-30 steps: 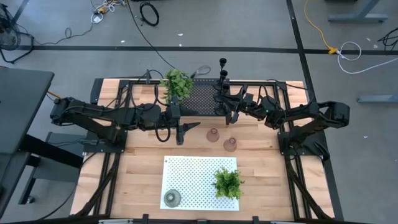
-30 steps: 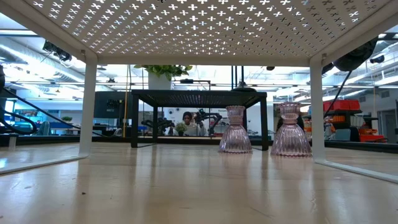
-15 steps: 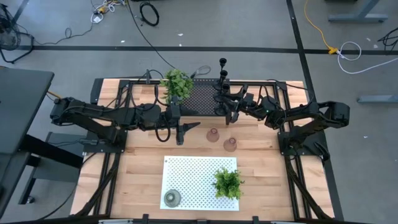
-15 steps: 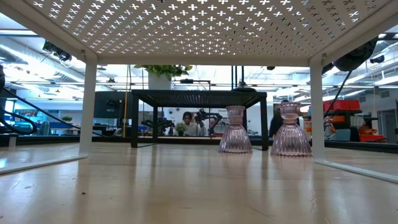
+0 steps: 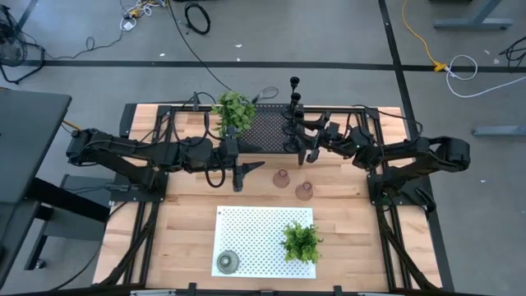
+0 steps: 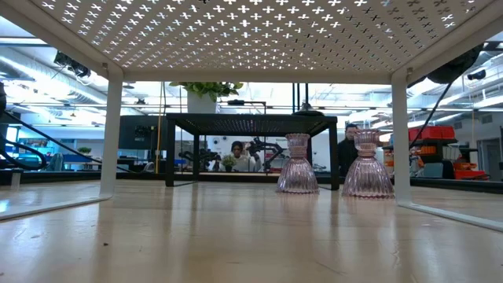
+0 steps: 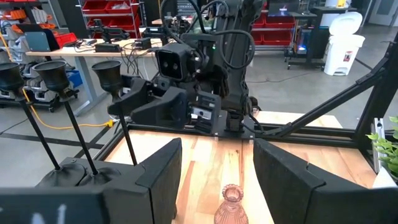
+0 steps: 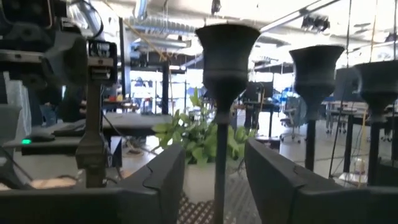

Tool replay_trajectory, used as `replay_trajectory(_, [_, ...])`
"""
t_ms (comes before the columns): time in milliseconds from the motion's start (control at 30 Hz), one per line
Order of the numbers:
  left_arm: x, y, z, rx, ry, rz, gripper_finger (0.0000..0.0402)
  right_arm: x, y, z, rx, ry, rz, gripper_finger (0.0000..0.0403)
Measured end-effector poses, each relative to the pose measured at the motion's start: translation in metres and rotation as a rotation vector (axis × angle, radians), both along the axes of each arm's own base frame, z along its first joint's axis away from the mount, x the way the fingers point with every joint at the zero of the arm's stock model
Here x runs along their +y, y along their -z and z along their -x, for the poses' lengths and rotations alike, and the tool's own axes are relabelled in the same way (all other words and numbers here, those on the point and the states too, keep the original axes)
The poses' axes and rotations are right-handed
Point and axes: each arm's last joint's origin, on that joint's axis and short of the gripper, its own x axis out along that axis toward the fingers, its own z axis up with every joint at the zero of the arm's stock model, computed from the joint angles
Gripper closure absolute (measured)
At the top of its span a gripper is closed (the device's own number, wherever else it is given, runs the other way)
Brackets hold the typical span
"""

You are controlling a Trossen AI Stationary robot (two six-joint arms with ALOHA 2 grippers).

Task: Pick & Place candle stick holders
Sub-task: Put the small pink glass candle holder on the white shelf aligned with the other small green glass candle holder

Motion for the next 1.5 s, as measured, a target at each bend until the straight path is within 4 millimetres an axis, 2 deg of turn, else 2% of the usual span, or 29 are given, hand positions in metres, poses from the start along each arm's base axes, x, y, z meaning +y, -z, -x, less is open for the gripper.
replay_trajectory(333, [0.000,0.002,0.000,0.022,0.000,-0.002,0.0200,0.005,-0.011,0.012,0.068,0.016,0.024,0.0196])
replay_trajectory(567, [0.000,0.002,0.000,0.024,0.000,-0.003,0.0200,0.010,-0.017,0.027,0.161,0.035,-0.005,0.0179])
replay_trajectory(867, [0.000,0.002,0.000,0.024,0.000,-0.003,0.0200,0.037,-0.018,0.049,0.343,-0.113,-0.033,0.0179])
replay_trajectory(1500, [0.000,0.002,0.000,0.024,0.000,-0.003,0.0200,0.078,0.028,0.071,0.851,-0.324,-0.393,0.0179])
